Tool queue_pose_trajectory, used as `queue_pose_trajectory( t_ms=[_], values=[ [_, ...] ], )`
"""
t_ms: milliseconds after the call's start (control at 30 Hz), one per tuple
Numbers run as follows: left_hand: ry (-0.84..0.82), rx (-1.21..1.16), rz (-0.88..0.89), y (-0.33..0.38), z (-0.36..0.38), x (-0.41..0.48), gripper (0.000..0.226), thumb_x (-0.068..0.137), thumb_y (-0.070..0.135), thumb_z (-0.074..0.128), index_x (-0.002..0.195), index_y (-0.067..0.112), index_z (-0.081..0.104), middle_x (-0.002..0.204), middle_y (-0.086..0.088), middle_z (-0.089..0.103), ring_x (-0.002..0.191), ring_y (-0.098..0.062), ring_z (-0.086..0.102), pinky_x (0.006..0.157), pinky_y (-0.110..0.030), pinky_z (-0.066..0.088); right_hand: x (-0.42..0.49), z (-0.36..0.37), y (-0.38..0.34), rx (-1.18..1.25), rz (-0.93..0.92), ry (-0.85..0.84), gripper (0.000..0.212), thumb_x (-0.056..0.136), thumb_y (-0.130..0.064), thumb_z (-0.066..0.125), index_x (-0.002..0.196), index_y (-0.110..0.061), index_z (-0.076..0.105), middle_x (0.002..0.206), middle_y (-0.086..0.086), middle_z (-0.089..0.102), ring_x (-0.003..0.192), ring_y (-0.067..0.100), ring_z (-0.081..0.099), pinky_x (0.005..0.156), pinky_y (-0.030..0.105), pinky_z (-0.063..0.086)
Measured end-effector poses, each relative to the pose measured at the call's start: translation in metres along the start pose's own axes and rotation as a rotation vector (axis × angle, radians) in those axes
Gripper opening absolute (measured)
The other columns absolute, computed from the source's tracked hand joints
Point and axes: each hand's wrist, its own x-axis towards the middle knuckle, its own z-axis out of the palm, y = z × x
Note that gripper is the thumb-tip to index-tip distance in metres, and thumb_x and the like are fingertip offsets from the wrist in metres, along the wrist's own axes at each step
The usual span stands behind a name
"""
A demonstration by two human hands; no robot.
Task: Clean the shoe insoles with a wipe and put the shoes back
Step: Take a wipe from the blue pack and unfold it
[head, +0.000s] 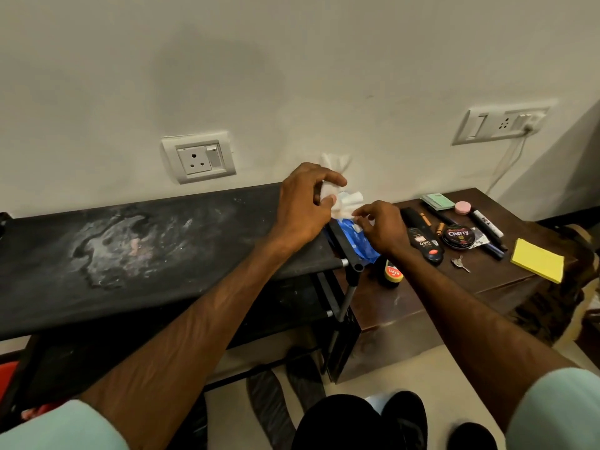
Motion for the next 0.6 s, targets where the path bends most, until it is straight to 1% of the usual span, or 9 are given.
queue_pose_trajectory(
  t_ms=[67, 133, 167, 267, 333, 400, 467, 533, 600],
  values=[
    [-0.008, 0.036, 0.087, -0.001, -0.0009, -0.0016, 0.03, 0.082, -0.003, 0.072, 0.104, 0.016, 0.077, 0.11, 0.004, 0.064, 0.102, -0.008, 0.061, 0.09, -0.027, 0.054, 0.002, 0.0016, 0.0016, -0.145, -0.048, -0.071, 0.023, 0.098, -0.02, 0.062, 0.113, -0.018, 0.079, 0.121, 0.015, 0.065, 0.116, 0.034, 0.055, 0.094, 0.042, 0.046],
    [-0.008, 0.032, 0.103, -0.0023, -0.0016, -0.0016, 0.031, 0.081, -0.004, 0.071, 0.104, 0.016, 0.077, 0.111, 0.002, 0.064, 0.102, -0.009, 0.061, 0.089, -0.027, 0.054, 0.0029, 0.002, 0.0039, -0.267, -0.017, -0.147, 0.03, 0.098, -0.022, 0.056, 0.122, -0.025, 0.075, 0.141, 0.016, 0.047, 0.133, 0.038, 0.037, 0.103, 0.047, 0.037],
    [-0.014, 0.031, 0.101, -0.003, -0.0016, -0.0016, 0.033, 0.08, -0.004, 0.072, 0.105, 0.016, 0.077, 0.112, 0.002, 0.064, 0.1, -0.007, 0.06, 0.087, -0.025, 0.054, 0.0033, 0.0011, 0.0053, -0.293, 0.006, -0.189, 0.034, 0.097, -0.023, 0.055, 0.125, -0.028, 0.072, 0.148, 0.017, 0.038, 0.139, 0.039, 0.029, 0.107, 0.049, 0.032],
    [-0.056, 0.033, 0.095, -0.0047, -0.0014, -0.0034, 0.044, 0.074, -0.002, 0.078, 0.111, 0.02, 0.073, 0.115, 0.004, 0.058, 0.091, 0.001, 0.055, 0.076, -0.013, 0.05, 0.0047, -0.0011, 0.0072, -0.342, 0.047, -0.31, 0.043, 0.092, -0.025, 0.058, 0.134, -0.033, 0.064, 0.159, 0.019, 0.021, 0.148, 0.04, 0.013, 0.115, 0.053, 0.023],
    [-0.077, 0.034, 0.089, -0.0054, -0.0002, -0.0055, 0.052, 0.071, 0.0, 0.08, 0.116, 0.023, 0.068, 0.119, 0.004, 0.053, 0.094, 0.002, 0.052, 0.076, -0.008, 0.046, 0.0057, -0.0025, 0.0062, -0.351, 0.075, -0.365, 0.046, 0.094, -0.023, 0.057, 0.139, -0.033, 0.06, 0.162, 0.021, 0.015, 0.15, 0.042, 0.011, 0.117, 0.056, 0.022],
    [-0.081, 0.06, 0.095, -0.0055, 0.0016, -0.0077, 0.056, 0.071, 0.001, 0.081, 0.119, 0.024, 0.063, 0.123, 0.003, 0.049, 0.104, 0.001, 0.049, 0.082, -0.003, 0.042, 0.0058, -0.0032, 0.0047, -0.33, 0.103, -0.371, 0.046, 0.096, -0.021, 0.056, 0.141, -0.031, 0.058, 0.162, 0.022, 0.016, 0.15, 0.043, 0.013, 0.117, 0.056, 0.025],
    [-0.072, 0.087, 0.11, -0.0047, 0.0026, -0.0091, 0.057, 0.073, -0.001, 0.079, 0.12, 0.024, 0.06, 0.125, 0.002, 0.047, 0.11, -0.001, 0.045, 0.084, 0.0, 0.038, 0.0058, -0.0032, 0.0029, -0.311, 0.097, -0.338, 0.043, 0.099, -0.02, 0.055, 0.141, -0.027, 0.06, 0.156, 0.024, 0.027, 0.147, 0.044, 0.023, 0.115, 0.052, 0.031],
    [-0.055, 0.089, 0.116, -0.0034, 0.0017, -0.0097, 0.057, 0.075, -0.005, 0.075, 0.121, 0.023, 0.058, 0.124, 0.002, 0.045, 0.109, 0.001, 0.043, 0.084, -0.001, 0.039, 0.0059, -0.0024, 0.0013, -0.294, 0.062, -0.263, 0.038, 0.099, -0.017, 0.057, 0.136, -0.021, 0.066, 0.138, 0.025, 0.045, 0.136, 0.042, 0.037, 0.106, 0.045, 0.039],
    [-0.05, 0.07, 0.107, -0.0019, -0.0001, -0.0099, 0.057, 0.076, -0.008, 0.071, 0.123, 0.021, 0.057, 0.123, 0.003, 0.044, 0.109, 0.0, 0.043, 0.084, -0.004, 0.042, 0.0049, -0.0024, -0.0007, -0.286, 0.048, -0.188, 0.032, 0.099, -0.015, 0.06, 0.13, -0.017, 0.07, 0.124, 0.023, 0.053, 0.124, 0.039, 0.043, 0.098, 0.042, 0.042]
  ],
)
